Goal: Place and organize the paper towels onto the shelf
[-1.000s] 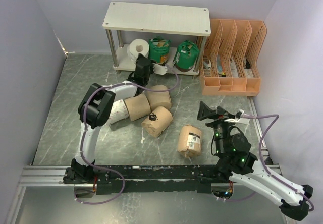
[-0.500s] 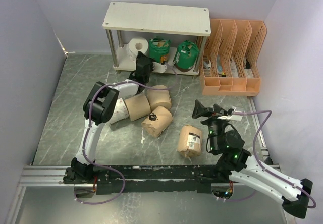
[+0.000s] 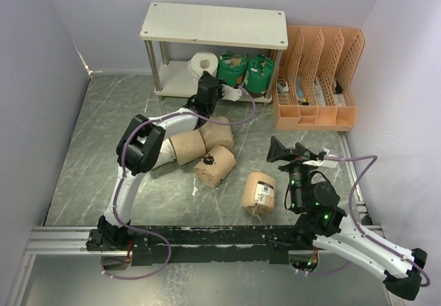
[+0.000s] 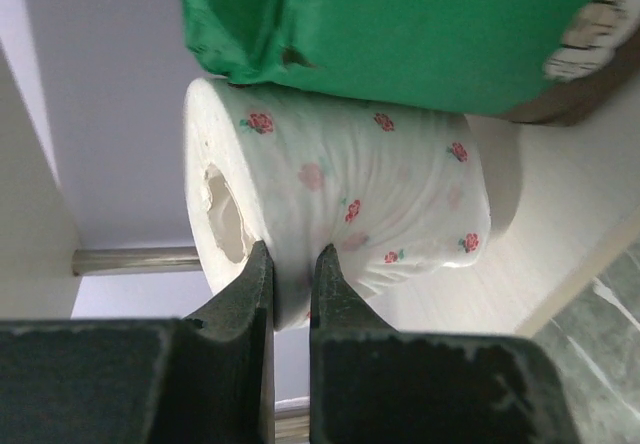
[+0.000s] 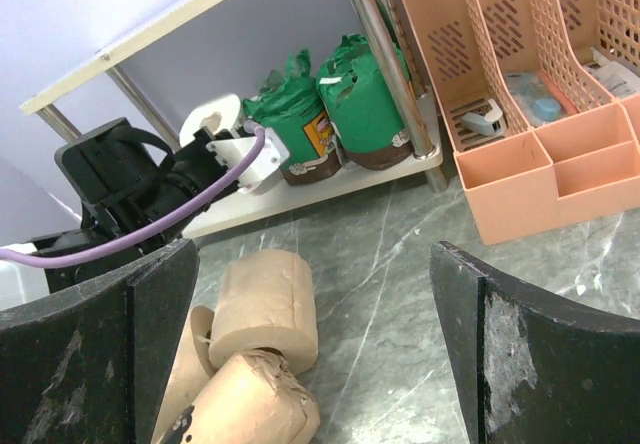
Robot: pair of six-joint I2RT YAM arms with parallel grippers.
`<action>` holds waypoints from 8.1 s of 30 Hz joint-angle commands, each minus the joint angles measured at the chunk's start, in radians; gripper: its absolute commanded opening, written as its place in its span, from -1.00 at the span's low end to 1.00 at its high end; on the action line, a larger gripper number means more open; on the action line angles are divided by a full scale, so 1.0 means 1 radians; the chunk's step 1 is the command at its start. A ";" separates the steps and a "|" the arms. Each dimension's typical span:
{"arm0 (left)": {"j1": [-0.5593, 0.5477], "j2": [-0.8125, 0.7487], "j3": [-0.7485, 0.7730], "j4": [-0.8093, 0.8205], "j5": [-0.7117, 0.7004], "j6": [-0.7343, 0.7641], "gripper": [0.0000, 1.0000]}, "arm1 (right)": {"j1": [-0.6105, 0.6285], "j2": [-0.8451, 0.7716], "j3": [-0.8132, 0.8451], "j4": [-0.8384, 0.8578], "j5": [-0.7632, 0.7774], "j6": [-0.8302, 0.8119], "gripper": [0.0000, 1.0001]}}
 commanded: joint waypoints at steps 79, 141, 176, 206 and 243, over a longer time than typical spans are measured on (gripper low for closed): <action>-0.044 0.037 0.262 -0.453 -0.090 -0.390 -0.87 | -0.024 0.403 0.087 0.134 -0.089 -0.113 1.00; 0.295 -0.428 0.206 -1.834 1.580 -0.218 -0.87 | -0.115 0.747 0.313 0.260 -0.622 -0.019 1.00; 0.297 -0.475 0.119 -1.482 1.502 -0.581 -0.87 | -0.101 1.120 0.385 0.105 -0.653 0.233 1.00; 0.294 -0.694 -0.080 -1.183 1.471 -0.899 -0.87 | -0.028 0.872 0.660 -0.063 -0.613 0.157 1.00; 0.477 -1.170 -0.448 -1.286 0.099 -1.301 0.87 | 0.037 1.112 0.791 -0.361 -0.643 -0.060 1.00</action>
